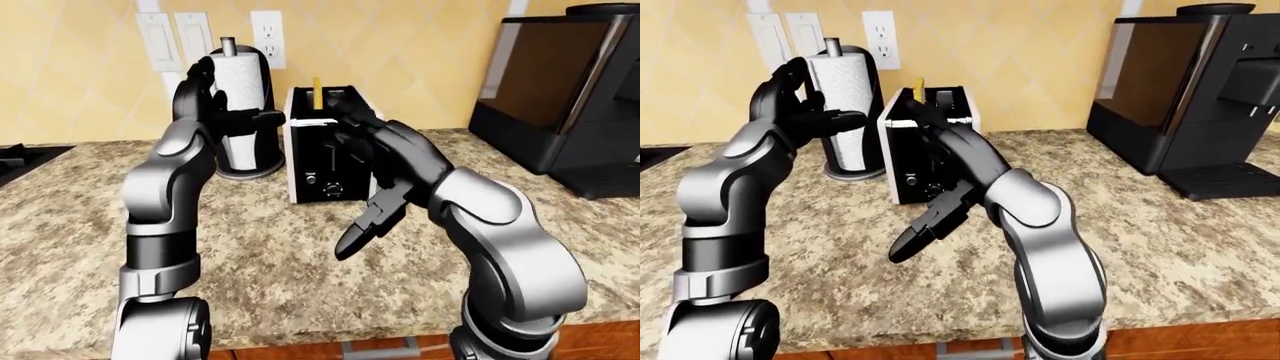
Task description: Push down the lever of the toaster to turn it on.
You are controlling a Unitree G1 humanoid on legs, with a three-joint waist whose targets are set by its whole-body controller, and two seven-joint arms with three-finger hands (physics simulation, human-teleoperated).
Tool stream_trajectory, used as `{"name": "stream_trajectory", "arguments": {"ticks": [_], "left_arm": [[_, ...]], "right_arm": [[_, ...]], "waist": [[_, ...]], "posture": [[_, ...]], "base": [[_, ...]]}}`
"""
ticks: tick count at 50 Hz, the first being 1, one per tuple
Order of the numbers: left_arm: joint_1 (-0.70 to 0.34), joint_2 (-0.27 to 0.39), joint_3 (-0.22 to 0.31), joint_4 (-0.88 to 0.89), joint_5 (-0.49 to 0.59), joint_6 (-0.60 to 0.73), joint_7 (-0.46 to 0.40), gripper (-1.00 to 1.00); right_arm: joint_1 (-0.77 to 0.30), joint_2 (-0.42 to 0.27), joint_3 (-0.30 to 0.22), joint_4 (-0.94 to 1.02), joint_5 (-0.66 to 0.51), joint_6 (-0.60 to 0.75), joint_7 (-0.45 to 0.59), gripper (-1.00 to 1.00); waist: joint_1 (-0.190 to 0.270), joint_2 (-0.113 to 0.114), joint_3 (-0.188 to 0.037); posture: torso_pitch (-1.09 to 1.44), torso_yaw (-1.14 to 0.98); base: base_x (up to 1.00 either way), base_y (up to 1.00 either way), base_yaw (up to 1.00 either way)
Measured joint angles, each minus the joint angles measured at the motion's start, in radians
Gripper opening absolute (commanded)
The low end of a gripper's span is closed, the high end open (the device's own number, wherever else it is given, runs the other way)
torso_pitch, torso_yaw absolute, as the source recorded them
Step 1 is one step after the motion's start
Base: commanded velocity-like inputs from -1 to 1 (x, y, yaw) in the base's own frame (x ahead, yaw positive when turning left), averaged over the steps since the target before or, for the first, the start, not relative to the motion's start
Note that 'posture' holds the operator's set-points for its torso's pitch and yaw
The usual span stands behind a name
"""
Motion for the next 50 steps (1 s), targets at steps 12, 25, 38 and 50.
{"name": "stream_trajectory", "arguments": {"ticks": [12,25,38,50], "left_arm": [[-0.007,-0.001,0.0,-0.003,-0.002,0.002,0.001,1.0],[-0.004,-0.005,-0.002,0.01,0.002,-0.009,-0.002,1.0],[-0.004,-0.006,-0.002,-0.005,0.001,0.002,0.002,1.0],[-0.003,-0.009,-0.004,-0.003,0.0,0.003,0.004,1.0]], "right_arm": [[0.046,0.03,-0.015,0.1,-0.06,-0.114,0.028,1.0],[0.038,0.049,-0.041,0.198,-0.08,-0.197,0.034,1.0],[0.027,0.065,-0.049,0.285,-0.082,-0.276,0.021,1.0],[0.036,0.082,-0.057,0.347,-0.072,-0.337,0.001,1.0]], "waist": [[-0.002,0.003,-0.004],[-0.002,0.001,-0.006],[0.0,0.001,-0.007],[0.001,0.001,-0.006]], "posture": [[-0.37,0.0],[-0.37,0.0],[-0.37,0.0],[-0.37,0.0]], "base": [[0.0,0.0,0.0],[0.0,0.0,0.0],[0.0,0.0,0.0],[0.0,0.0,0.0]]}}
